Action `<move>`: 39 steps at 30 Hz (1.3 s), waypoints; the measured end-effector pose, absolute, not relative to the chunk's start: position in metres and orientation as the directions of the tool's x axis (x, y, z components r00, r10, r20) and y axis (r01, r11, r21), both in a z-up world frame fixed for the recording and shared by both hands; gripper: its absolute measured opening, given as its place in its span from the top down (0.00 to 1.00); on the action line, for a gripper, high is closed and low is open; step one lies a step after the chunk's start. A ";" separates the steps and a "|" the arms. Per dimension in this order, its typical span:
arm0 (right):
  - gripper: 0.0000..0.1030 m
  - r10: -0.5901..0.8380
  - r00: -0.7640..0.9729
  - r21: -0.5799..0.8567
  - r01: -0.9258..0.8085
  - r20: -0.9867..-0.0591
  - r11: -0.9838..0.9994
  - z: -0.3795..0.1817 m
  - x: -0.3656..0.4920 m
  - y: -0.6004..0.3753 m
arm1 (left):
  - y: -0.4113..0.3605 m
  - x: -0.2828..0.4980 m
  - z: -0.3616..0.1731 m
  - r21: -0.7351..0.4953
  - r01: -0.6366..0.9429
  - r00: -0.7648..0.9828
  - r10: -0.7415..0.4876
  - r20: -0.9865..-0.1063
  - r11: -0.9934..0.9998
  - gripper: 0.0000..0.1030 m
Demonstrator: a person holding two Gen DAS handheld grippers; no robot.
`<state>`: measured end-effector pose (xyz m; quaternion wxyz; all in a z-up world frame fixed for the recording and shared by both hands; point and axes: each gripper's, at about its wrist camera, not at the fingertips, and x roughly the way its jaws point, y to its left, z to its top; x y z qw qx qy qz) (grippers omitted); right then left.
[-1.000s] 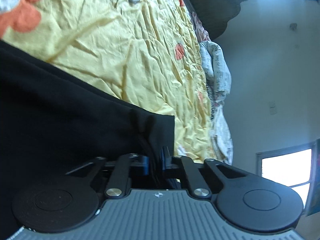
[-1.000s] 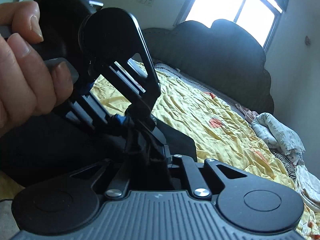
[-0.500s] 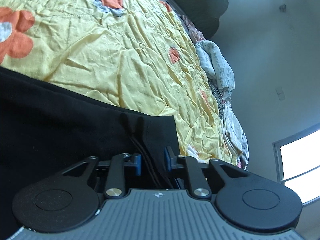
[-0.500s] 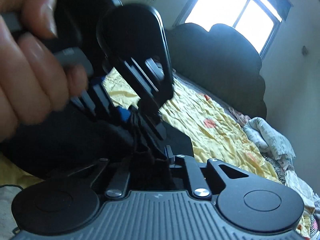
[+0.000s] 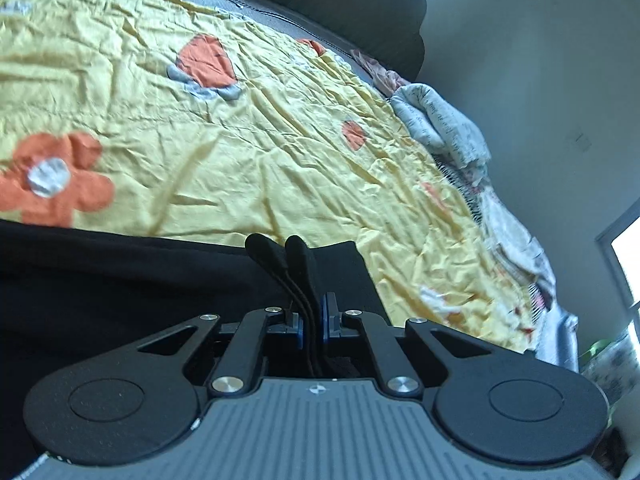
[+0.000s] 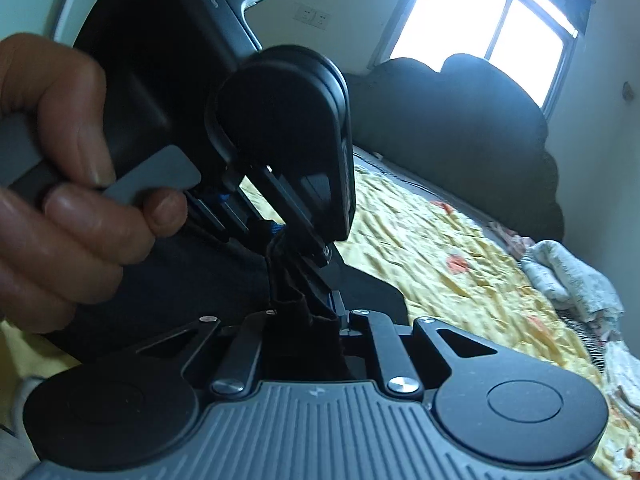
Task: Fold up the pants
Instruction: 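Hold the trouser edge with both grippers close together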
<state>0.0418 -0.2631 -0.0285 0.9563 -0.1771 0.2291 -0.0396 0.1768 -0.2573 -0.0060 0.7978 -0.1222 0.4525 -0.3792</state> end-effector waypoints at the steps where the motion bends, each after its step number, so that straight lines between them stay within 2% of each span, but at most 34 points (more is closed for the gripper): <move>1: 0.89 -0.144 0.893 -0.347 -0.014 -0.427 0.938 -0.027 0.042 -0.261 | -0.253 0.176 -0.004 -0.520 0.506 0.309 -0.708 -0.635 0.688 0.94; 14: 0.89 0.032 0.895 -0.226 -0.147 -0.446 0.963 -0.022 0.053 -0.229 | -0.196 0.171 0.008 -0.331 0.558 0.434 -0.607 -0.666 0.761 0.94; 25: 0.89 0.160 0.876 -0.115 -0.236 -0.455 0.965 -0.026 0.068 -0.228 | -0.158 0.177 0.000 -0.270 0.514 0.486 -0.535 -0.691 0.815 0.94; 39: 0.89 0.194 0.862 -0.111 -0.276 -0.469 0.955 -0.029 0.072 -0.223 | -0.142 0.177 0.000 -0.224 0.490 0.527 -0.491 -0.694 0.842 0.94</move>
